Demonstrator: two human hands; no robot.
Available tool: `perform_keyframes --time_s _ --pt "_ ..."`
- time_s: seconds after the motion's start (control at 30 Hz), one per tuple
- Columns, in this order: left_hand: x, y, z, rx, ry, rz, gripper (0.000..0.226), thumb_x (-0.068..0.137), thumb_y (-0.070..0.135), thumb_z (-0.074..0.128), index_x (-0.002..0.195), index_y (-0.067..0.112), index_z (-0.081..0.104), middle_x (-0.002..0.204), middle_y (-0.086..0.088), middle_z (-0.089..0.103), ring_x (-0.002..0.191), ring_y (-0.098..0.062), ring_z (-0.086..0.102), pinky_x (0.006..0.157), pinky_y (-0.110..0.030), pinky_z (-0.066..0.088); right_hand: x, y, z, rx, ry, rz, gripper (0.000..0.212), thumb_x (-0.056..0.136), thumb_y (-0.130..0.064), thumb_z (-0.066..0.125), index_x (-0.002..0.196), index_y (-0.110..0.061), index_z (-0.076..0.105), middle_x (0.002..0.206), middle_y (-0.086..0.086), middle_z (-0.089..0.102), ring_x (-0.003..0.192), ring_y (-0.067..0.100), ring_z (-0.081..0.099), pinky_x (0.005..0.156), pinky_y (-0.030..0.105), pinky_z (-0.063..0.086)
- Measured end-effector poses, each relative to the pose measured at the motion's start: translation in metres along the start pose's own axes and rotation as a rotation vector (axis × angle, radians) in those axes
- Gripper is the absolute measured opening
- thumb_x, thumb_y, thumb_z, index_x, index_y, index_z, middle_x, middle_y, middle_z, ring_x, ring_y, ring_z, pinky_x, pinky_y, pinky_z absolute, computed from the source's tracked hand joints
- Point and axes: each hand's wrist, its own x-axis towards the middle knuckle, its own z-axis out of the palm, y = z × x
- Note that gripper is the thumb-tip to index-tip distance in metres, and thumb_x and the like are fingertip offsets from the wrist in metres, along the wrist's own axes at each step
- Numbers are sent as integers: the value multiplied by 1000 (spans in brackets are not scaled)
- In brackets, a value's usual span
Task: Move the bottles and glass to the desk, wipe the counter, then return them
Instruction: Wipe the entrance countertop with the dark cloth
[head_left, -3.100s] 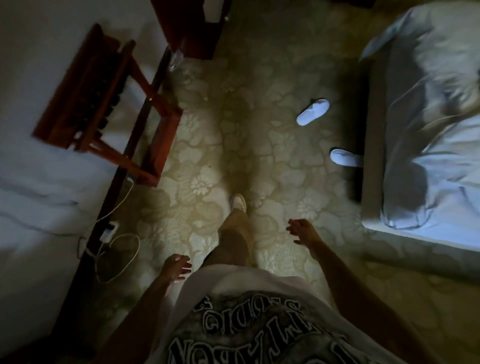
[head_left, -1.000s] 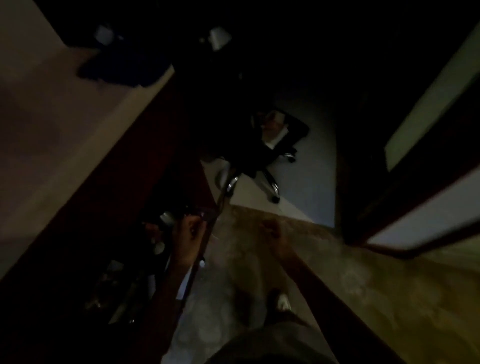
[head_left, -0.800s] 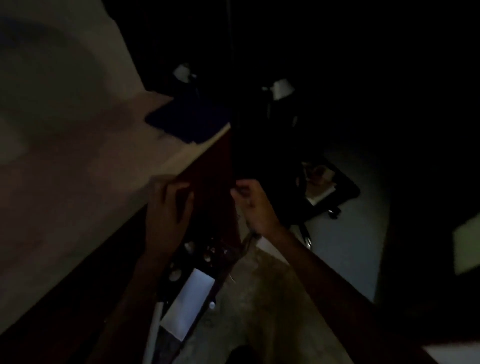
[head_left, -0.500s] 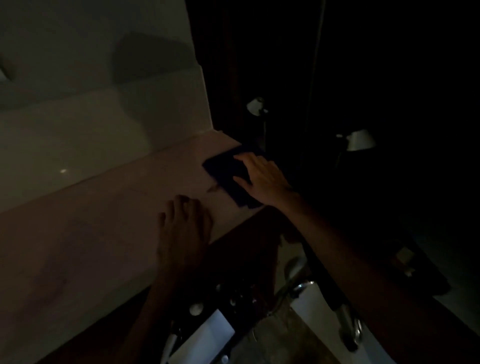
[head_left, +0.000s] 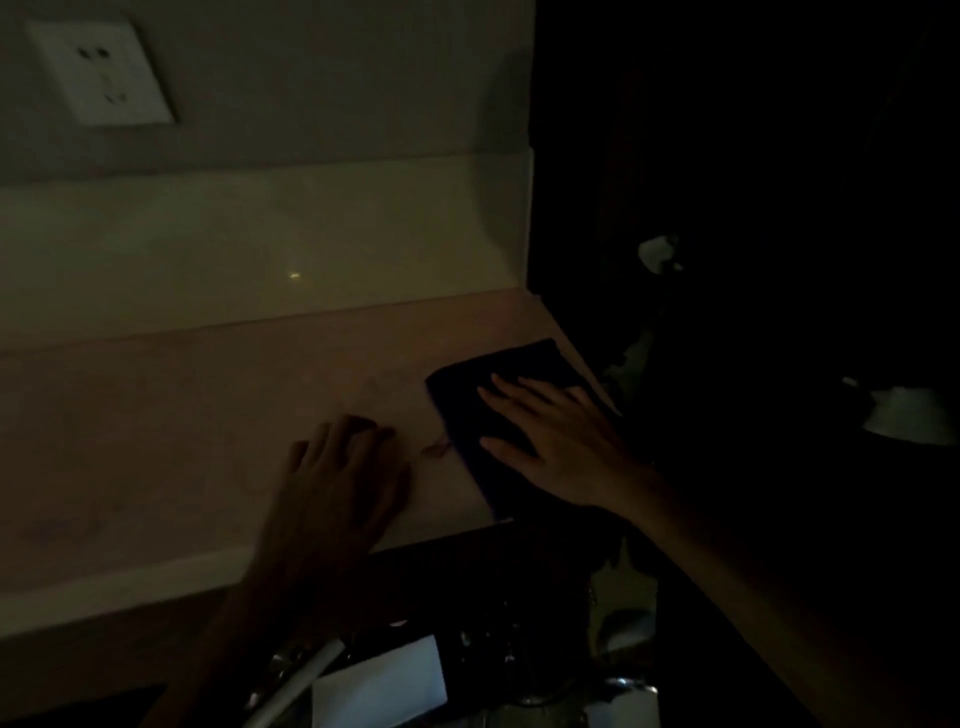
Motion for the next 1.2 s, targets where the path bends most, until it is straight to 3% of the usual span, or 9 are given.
perform_keyframes --time_s 0.17,0.3,0.43,0.6,0.77,0.87,1.0,1.2 --pt "-1 -4 -9 59 -48 -112 52 95 57 31 120 21 60 119 0 54 103 -22 55 83 -37 41 76 27 12 51 -61 -15 66 92 -68 15 152 -41 12 162 -15 6 150 9 3 120 38 1" --pt "3 -2 -9 78 -45 -129 44 95 53 36 120 26 61 118 5 55 101 -19 55 80 -35 40 170 42 21 50 -95 38 67 92 -69 14 152 -40 12 163 -12 7 150 12 5 120 40 5" --pt "2 -6 -8 85 -57 -93 43 95 53 36 121 27 59 118 4 53 100 -19 53 80 -37 40 203 48 27 24 -89 53 67 92 -70 15 152 -40 13 163 -11 9 150 14 8 119 43 7" --pt "1 -4 -10 71 -38 -106 44 92 53 41 119 24 61 115 2 54 98 -23 55 78 -36 41 158 28 20 37 -105 45 65 93 -66 11 152 -40 9 163 -11 7 150 15 5 120 46 6" --pt "-19 -22 -21 -11 -6 -101 41 91 52 46 118 24 60 116 4 53 100 -20 54 78 -33 36 20 -19 11 96 -39 -212 62 93 -65 10 152 -43 7 161 -19 4 149 6 1 120 42 6" --pt "-36 -57 -29 24 5 -159 45 89 55 45 117 25 62 116 4 54 101 -22 55 78 -34 37 0 -37 12 100 -43 -238 60 95 -65 9 151 -45 2 161 -22 -2 148 4 -5 119 38 0" --pt "-39 -94 -33 33 -14 -239 48 86 58 42 118 27 62 116 3 54 103 -23 56 80 -38 41 72 -43 17 128 -89 -219 60 94 -65 13 151 -46 8 161 -20 3 149 5 1 121 40 6" --pt "-40 -104 -27 30 7 -217 43 90 51 43 120 26 60 113 5 55 99 -20 54 79 -36 40 232 -65 44 77 -87 -70 59 96 -61 13 152 -41 14 163 -12 9 150 12 8 119 40 7"
